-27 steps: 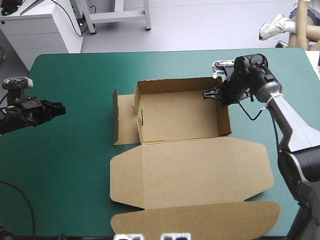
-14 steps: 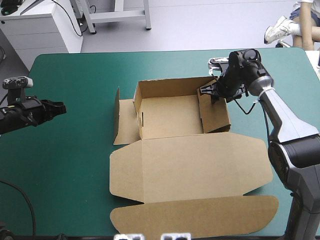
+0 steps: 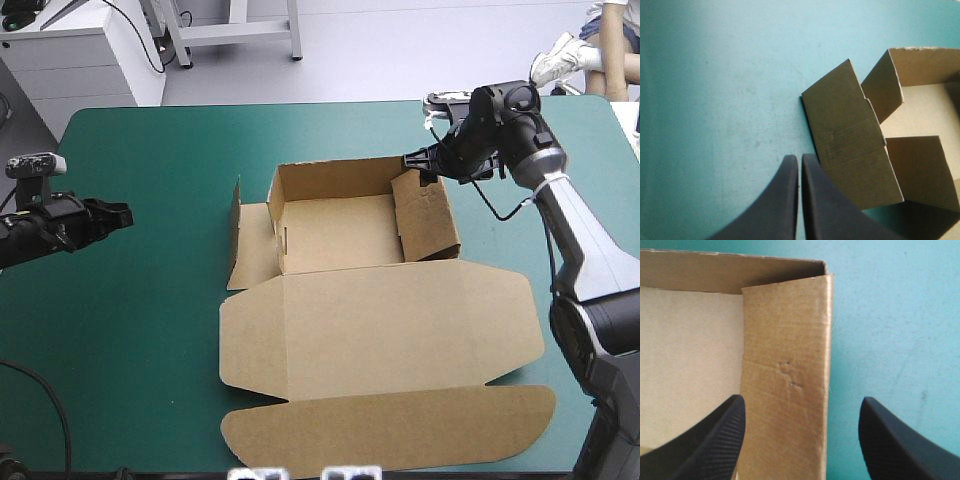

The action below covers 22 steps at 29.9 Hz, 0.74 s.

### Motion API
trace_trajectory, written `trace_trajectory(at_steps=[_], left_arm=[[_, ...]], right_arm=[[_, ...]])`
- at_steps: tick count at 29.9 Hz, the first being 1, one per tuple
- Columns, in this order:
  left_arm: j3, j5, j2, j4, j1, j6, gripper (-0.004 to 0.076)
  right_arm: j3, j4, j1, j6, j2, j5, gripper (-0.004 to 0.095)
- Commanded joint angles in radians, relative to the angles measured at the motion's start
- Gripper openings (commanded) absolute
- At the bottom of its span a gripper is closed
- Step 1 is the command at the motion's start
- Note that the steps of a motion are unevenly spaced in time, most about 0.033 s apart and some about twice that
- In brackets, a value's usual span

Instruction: Fold the box

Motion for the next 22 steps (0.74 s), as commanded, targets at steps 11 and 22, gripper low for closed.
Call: trace_trajectory(at_steps=[11,22], left_arm=[[-0.028,-0.021,-0.023,-0.067,-0.004,-0.001,0.0008],[-0.028,-0.032,-0.023,-0.067,-0.004,-0.001,0.0008]], right_arm=[[0.214,0.015,-0.002,-0.033,-0.135,0.011,0.0609],[0.215,0.041,-0.002,-0.056,-0.045,0.011,0.0602]])
